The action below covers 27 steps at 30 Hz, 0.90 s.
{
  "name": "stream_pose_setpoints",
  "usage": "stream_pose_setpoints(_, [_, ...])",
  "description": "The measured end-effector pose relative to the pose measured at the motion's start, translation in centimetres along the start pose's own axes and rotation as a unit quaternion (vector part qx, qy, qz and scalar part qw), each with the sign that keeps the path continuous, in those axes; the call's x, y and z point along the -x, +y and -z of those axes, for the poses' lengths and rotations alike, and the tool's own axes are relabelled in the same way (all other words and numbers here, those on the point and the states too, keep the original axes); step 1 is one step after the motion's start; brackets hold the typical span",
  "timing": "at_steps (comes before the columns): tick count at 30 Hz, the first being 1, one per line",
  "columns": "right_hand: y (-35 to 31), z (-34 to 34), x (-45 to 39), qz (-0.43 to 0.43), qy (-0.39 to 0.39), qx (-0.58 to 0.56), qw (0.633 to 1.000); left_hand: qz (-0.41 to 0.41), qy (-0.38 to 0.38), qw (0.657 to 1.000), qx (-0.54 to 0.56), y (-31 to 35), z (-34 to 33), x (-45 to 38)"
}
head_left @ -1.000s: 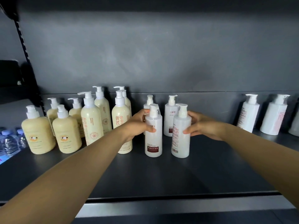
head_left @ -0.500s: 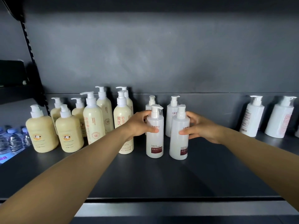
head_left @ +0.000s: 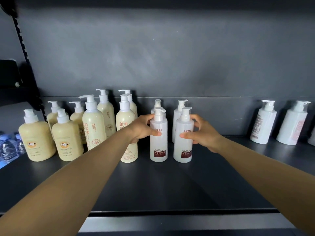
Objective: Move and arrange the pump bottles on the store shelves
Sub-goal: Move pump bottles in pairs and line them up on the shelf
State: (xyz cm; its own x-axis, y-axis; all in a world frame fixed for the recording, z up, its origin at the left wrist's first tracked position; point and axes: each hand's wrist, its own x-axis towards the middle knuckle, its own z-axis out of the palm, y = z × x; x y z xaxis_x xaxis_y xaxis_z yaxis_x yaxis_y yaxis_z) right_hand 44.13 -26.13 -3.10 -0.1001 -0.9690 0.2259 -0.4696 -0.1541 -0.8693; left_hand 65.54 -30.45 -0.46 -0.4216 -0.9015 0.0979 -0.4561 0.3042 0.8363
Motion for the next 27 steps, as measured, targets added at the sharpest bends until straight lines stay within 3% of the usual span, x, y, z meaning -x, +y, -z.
stream_pose_setpoints(27, [-0.59, -0.46, 0.94, -0.034, 0.042, -0.003, 0.999, 0.007, 0.014, 1.0, -0.008, -0.74, -0.29, -0.98])
